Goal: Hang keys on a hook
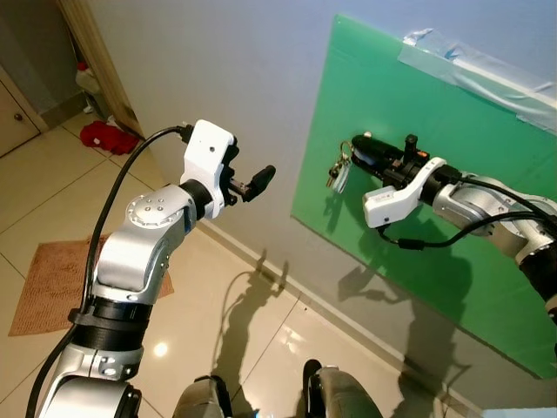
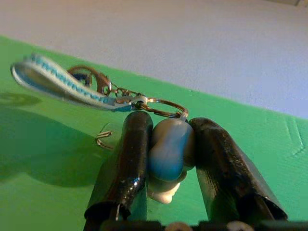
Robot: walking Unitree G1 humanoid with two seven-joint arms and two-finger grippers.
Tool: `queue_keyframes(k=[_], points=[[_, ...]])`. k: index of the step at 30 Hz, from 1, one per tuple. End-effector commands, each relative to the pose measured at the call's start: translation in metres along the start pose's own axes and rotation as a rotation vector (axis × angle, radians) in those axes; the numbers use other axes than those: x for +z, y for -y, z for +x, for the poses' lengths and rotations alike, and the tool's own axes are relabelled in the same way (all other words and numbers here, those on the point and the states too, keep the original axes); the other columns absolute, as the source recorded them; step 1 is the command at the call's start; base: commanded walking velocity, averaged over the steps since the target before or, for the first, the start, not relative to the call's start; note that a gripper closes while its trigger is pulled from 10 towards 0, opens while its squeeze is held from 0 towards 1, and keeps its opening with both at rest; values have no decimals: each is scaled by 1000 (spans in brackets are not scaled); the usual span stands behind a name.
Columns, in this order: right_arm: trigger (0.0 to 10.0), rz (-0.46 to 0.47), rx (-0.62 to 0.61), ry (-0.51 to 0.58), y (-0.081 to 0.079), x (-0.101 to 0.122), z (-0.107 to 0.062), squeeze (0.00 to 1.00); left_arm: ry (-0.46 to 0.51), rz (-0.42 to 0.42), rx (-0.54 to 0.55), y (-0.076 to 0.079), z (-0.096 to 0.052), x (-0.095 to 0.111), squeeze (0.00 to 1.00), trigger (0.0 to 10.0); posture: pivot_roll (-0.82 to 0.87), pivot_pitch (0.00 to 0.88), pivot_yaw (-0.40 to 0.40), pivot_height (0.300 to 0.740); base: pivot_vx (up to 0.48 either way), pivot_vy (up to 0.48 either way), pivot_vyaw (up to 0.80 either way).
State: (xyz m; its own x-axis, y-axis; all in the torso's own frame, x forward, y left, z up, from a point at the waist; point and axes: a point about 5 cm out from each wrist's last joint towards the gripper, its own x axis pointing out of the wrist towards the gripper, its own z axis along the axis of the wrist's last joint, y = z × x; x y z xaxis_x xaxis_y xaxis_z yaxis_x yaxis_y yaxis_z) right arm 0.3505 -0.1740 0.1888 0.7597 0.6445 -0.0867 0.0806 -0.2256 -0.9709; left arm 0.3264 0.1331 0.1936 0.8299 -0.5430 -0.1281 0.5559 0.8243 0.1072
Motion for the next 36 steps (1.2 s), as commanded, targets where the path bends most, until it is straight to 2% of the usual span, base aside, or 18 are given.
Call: queue_keyframes(k=[1,10,14,19,23,28,31,34,36], points=[[0,64,5,-44,-3,-4,-6,0,-3,1,-15,3,-1,-1,0,10000,-101,164,-8,740,0,0,0],[0,137,46,-37,-10,2,-9,0,-6,3,-16,4,0,0,0,10000,-98,170,-8,740,0,0,0],[0,227,26,-43,-6,5,-9,0,-8,2,-16,4,-1,-1,0,10000,-100,172,-9,740,0,0,0],[0,224,28,-40,-5,6,-9,0,-7,0,-17,4,-1,-1,0,10000,-100,172,-10,740,0,0,0],[0,155,31,-29,3,5,-8,0,-3,-1,-15,4,0,0,0,10000,-104,174,-15,740,0,0,0],[0,148,44,-34,2,4,-9,0,-2,-3,-12,3,-1,-1,0,10000,-102,174,-17,740,0,0,0],[0,233,42,-67,0,3,-8,0,-1,-6,-9,3,-2,-1,0,10000,-102,174,-17,740,0,0,0],[0,255,46,-75,-1,2,-7,0,-1,-7,-7,3,-2,0,0,10000,-97,176,-20,740,0,0,0],[0,313,44,-87,-2,3,-5,0,-1,-7,-5,2,-2,0,0,10000,-94,176,-20,740,0,0,0]])
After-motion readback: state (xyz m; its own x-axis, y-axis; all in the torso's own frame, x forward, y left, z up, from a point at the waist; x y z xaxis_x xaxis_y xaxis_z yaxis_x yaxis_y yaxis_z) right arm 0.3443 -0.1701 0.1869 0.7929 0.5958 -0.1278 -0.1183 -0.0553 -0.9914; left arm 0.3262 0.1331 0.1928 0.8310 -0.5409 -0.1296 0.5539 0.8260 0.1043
